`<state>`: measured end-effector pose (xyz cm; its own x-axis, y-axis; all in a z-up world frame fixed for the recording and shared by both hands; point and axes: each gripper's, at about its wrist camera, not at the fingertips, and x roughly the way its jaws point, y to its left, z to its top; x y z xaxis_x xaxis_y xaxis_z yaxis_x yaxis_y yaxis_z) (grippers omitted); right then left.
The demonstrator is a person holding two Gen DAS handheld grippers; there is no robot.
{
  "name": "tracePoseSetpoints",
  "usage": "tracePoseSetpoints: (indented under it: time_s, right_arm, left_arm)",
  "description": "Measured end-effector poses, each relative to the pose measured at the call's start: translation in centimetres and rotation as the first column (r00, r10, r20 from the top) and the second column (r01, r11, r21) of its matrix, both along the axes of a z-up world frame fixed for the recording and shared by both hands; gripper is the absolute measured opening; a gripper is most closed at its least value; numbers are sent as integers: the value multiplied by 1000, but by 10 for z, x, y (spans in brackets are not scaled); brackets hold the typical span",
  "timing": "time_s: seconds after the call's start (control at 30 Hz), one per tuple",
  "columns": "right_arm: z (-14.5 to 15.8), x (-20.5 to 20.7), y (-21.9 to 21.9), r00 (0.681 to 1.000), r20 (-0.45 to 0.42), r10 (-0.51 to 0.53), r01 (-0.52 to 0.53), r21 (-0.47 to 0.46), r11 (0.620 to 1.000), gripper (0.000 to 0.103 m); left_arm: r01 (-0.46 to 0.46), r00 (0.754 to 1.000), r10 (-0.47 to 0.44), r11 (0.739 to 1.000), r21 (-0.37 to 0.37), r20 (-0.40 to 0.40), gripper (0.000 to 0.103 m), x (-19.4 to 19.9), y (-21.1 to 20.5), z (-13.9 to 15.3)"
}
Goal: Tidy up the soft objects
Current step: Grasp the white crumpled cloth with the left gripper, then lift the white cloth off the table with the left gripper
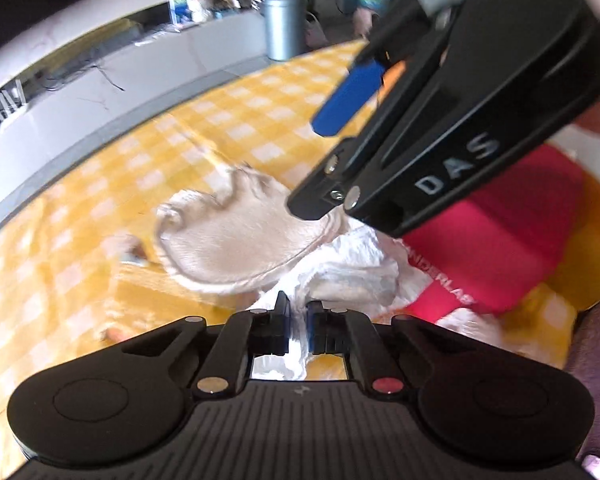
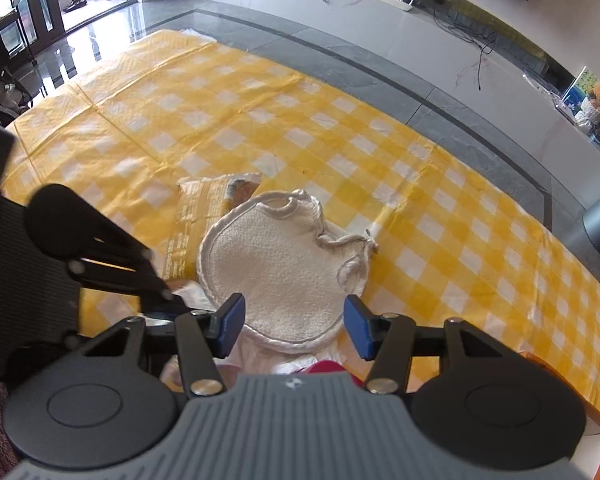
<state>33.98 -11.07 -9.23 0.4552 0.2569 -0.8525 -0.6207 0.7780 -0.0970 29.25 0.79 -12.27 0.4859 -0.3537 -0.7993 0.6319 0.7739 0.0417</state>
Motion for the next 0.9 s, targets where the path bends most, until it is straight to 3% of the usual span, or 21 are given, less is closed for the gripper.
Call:
tracePoseSetpoints:
  time_s: [0.3, 0.6, 0.9]
  right_arm:
    - [31, -25, 7, 999, 53, 4, -6, 40, 999, 55]
    - [44, -63, 28, 997, 56, 44, -49, 89, 995, 55]
    - [43, -95, 44, 999, -2, 51, -50, 179, 983, 55]
  left_arm:
    - [-138, 987, 138, 990, -3, 81, 5, -59, 65, 76]
    - [-271, 943, 270, 962, -23, 196, 5, -110, 110, 154]
    - [-310, 902, 316, 948, -67, 293, 5, -128, 118, 191]
